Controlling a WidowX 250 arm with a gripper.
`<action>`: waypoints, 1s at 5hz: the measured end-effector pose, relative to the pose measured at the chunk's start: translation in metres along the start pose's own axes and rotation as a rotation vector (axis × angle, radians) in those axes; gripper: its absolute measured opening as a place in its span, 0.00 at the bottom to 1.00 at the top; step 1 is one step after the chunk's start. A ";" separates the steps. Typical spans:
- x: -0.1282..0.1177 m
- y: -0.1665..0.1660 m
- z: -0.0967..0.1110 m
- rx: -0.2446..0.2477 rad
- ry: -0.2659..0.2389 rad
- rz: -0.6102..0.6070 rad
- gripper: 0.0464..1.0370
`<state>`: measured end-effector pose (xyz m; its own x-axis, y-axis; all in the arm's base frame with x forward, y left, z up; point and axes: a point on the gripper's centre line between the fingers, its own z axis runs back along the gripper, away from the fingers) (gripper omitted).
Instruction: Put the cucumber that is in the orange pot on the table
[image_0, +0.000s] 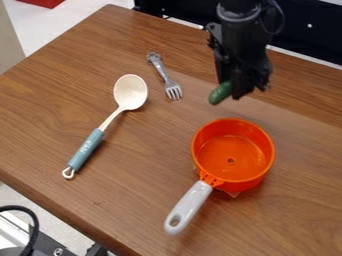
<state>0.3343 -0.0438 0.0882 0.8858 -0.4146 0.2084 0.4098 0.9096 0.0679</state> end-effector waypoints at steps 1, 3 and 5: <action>0.016 0.034 -0.007 0.044 0.007 0.116 0.26; 0.022 0.072 -0.041 0.094 0.052 0.253 0.26; 0.027 0.093 -0.062 0.101 0.059 0.307 0.26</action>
<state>0.4103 0.0279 0.0393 0.9770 -0.1190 0.1770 0.1010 0.9890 0.1077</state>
